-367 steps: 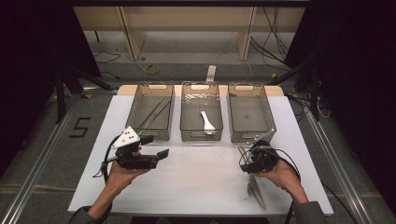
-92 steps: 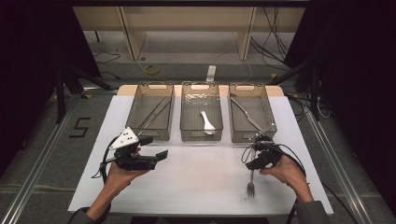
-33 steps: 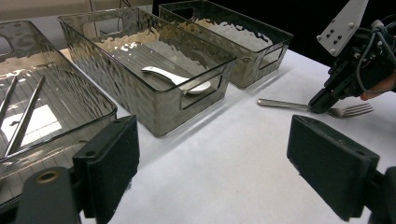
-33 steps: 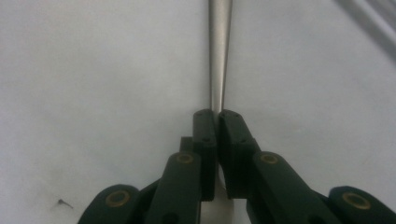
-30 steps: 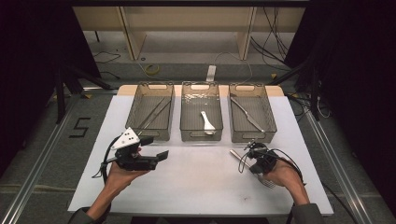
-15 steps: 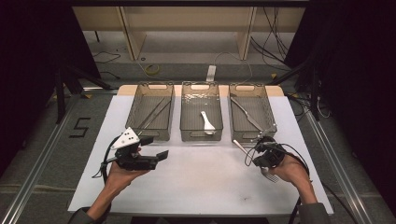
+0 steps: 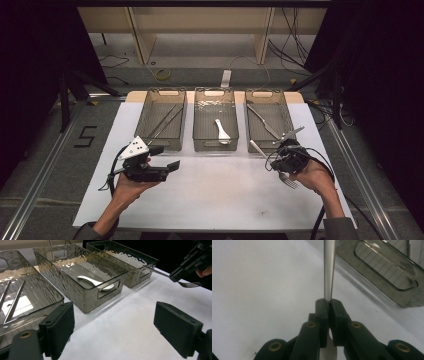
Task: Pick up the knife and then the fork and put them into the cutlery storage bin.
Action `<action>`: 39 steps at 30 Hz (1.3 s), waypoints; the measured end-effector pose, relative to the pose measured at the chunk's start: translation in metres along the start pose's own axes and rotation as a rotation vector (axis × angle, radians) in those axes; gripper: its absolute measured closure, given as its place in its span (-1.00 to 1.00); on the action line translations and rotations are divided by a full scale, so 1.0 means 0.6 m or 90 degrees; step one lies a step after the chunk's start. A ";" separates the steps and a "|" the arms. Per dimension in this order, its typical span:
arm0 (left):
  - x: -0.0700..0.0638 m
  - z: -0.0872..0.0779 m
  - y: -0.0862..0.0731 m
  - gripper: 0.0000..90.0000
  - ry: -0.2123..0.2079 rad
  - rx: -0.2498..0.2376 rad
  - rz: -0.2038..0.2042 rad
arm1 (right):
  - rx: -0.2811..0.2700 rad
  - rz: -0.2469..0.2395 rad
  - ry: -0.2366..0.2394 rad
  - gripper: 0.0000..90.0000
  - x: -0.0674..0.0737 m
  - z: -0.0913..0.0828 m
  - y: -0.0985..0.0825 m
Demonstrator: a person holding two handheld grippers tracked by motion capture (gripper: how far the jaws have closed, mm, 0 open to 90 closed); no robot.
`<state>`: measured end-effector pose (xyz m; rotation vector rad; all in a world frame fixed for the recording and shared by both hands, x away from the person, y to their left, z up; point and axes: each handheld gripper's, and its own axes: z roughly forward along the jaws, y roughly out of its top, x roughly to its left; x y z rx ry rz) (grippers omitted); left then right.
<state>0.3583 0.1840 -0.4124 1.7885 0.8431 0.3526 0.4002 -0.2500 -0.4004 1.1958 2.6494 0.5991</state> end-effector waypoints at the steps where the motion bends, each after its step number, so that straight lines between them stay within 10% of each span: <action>1: 0.000 0.000 0.000 -0.63 0.001 -0.003 -0.002 | -0.002 0.000 0.000 0.91 -0.001 -0.001 0.001; 39: 0.002 -0.001 -0.001 -0.63 0.001 -0.003 -0.005 | -0.076 0.065 -0.045 0.91 -0.103 -0.024 0.115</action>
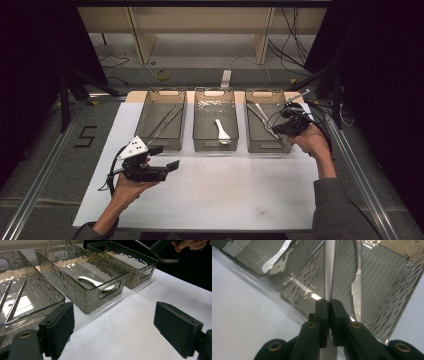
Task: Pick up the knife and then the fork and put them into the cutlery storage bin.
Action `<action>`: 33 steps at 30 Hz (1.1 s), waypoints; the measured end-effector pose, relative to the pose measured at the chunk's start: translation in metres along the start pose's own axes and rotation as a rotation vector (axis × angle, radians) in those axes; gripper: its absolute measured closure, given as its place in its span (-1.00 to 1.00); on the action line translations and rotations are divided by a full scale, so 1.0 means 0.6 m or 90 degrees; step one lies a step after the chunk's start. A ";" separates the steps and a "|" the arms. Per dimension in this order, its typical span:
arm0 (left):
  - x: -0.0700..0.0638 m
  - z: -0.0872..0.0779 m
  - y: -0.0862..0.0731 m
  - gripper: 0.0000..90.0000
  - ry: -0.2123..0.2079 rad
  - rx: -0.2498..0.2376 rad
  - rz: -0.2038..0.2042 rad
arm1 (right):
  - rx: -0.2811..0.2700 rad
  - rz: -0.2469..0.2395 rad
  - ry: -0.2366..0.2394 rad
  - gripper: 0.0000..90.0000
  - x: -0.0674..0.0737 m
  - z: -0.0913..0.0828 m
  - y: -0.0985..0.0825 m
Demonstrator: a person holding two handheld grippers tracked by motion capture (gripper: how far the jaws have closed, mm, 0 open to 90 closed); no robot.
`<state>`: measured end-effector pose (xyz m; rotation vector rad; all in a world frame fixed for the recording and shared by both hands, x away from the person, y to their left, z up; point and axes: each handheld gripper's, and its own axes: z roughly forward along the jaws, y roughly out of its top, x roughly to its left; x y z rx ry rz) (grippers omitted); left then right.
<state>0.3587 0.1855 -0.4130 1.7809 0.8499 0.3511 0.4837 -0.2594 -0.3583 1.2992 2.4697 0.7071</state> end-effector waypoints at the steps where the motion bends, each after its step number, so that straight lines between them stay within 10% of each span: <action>1: 0.000 0.000 0.000 -0.63 0.000 -0.001 -0.001 | 0.002 0.001 -0.002 0.91 -0.002 0.001 0.004; 33: 0.000 -0.001 0.000 -0.63 -0.002 -0.002 0.000 | 0.015 0.038 -0.043 0.91 -0.048 0.038 0.073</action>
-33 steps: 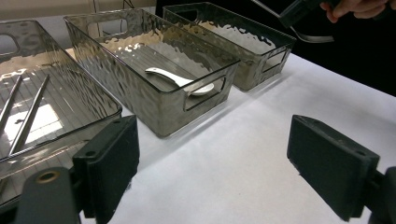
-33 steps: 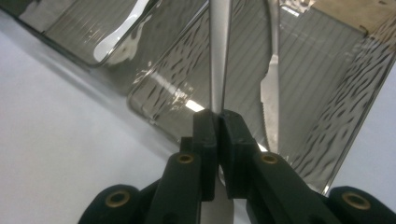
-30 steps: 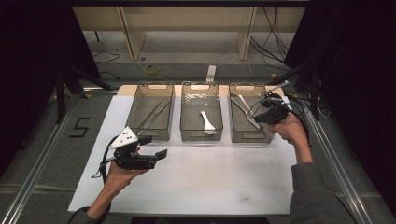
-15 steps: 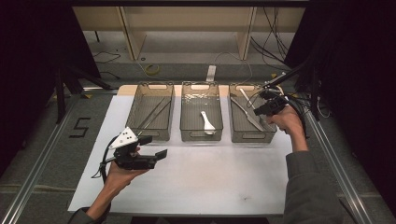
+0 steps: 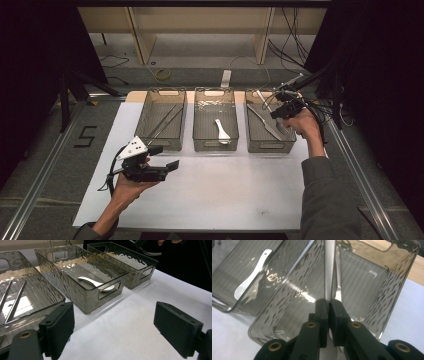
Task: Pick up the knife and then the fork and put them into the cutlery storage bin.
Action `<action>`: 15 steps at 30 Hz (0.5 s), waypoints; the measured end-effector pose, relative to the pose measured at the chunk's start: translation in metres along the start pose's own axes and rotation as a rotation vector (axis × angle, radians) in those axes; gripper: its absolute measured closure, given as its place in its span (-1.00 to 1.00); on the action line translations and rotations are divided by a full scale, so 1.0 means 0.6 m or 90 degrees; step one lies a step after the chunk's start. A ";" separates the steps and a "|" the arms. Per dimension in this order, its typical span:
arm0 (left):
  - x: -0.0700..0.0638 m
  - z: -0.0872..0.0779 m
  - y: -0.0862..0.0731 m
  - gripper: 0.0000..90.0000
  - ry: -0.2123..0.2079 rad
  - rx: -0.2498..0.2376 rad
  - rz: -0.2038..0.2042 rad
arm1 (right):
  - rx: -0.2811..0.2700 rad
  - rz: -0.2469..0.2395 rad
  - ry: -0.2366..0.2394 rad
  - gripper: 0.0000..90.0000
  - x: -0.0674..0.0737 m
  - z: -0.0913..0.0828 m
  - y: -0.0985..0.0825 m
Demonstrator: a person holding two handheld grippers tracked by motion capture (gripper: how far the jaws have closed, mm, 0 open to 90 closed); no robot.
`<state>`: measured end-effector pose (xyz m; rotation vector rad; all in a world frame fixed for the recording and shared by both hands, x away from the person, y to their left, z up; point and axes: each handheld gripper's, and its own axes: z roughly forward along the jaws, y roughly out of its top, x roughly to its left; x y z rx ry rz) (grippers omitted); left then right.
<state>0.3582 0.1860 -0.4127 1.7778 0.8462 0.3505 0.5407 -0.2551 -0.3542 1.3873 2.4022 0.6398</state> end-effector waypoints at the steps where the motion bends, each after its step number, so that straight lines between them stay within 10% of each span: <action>1: 0.000 0.000 0.000 -0.63 0.000 0.000 0.000 | 0.000 0.003 0.000 0.91 0.001 0.001 0.001; 15: 0.000 0.001 0.000 -0.63 0.000 0.000 -0.001 | 0.004 0.005 -0.028 0.91 0.000 0.026 0.012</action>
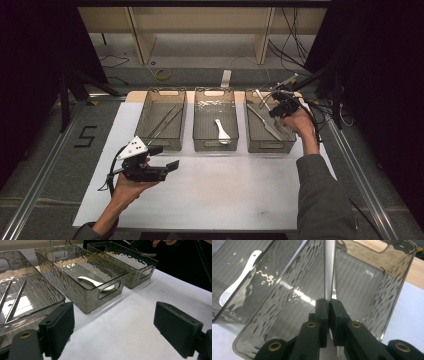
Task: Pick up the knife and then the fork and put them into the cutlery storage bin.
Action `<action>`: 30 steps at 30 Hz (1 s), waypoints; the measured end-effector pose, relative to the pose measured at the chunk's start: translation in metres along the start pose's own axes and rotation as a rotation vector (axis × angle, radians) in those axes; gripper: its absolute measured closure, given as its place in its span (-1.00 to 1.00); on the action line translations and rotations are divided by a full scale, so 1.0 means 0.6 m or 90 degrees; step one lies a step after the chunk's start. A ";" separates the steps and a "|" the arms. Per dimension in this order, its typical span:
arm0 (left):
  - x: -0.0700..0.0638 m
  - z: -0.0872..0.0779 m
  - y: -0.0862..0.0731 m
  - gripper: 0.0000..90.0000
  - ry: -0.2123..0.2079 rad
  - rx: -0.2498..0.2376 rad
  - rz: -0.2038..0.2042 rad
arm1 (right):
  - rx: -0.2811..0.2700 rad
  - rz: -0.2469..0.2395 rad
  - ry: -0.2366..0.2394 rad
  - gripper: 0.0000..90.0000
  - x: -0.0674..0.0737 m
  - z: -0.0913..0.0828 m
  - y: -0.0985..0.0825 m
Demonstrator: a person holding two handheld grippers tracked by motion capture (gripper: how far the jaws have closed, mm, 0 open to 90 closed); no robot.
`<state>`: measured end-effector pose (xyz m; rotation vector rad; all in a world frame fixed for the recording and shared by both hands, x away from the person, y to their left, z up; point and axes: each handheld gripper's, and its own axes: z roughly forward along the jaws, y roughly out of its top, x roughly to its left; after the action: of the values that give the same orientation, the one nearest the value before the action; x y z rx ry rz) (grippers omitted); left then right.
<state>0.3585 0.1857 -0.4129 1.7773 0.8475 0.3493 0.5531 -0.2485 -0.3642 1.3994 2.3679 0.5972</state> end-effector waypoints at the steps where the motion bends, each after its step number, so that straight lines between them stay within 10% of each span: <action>1: 0.000 0.000 0.000 -0.63 0.000 0.000 0.000 | 0.000 0.000 -0.001 0.91 0.002 0.002 0.001; 30: -0.001 0.000 0.000 -0.63 -0.001 0.002 0.003 | 0.039 -0.014 -0.028 0.90 0.018 0.050 0.002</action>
<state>0.3582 0.1853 -0.4129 1.7821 0.8422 0.3496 0.5635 -0.2328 -0.3902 1.3957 2.3822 0.4869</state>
